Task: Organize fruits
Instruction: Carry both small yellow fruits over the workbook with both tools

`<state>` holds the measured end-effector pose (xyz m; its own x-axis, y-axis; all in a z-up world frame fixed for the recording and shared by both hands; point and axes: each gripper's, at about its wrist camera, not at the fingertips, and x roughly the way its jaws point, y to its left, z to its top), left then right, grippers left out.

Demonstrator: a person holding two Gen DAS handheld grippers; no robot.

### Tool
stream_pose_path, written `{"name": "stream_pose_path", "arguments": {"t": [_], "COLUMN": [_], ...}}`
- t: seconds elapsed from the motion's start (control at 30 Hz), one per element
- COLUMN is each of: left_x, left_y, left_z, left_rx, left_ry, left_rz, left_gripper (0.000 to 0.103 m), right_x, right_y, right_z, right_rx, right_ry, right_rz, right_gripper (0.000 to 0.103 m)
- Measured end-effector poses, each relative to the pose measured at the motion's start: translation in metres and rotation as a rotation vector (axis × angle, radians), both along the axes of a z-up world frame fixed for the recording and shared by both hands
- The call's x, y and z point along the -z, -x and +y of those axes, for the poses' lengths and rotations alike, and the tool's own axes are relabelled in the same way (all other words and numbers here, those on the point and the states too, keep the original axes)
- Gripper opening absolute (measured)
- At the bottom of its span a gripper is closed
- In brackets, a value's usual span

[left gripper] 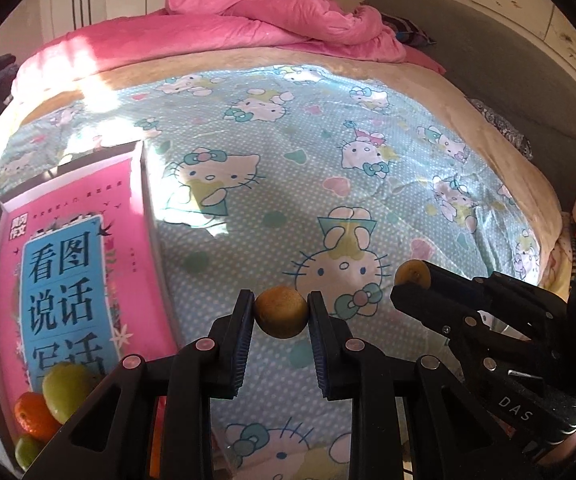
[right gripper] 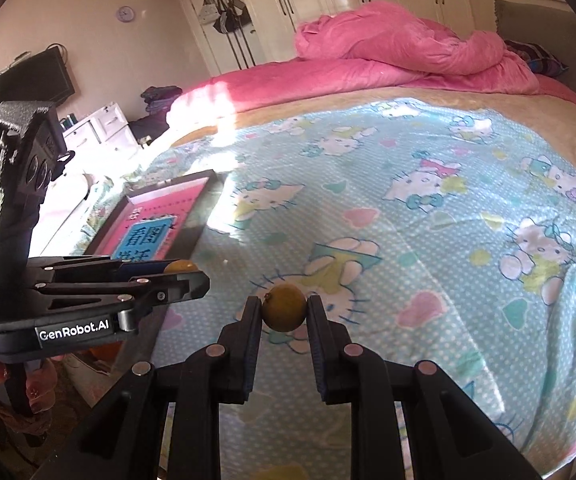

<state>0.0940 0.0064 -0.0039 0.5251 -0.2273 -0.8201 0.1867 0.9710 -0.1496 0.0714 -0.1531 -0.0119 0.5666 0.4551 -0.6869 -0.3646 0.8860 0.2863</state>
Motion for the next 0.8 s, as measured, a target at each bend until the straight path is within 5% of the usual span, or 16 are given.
{"name": "stream_pose_path", "arguments": {"t": [0.8], "left_x": [-0.015], "left_y": [0.063], "left_z": [0.152], "left_rx": [-0.304], "left_ry": [0.003], "left_rz": [-0.020], "left_gripper": [0.028], "right_x": [-0.015], "right_y": [0.045], "right_z": [0.124], "right_rx": [-0.316], "right_ry": [0.022], "right_rz": [-0.105], "right_gripper": [0.023]}}
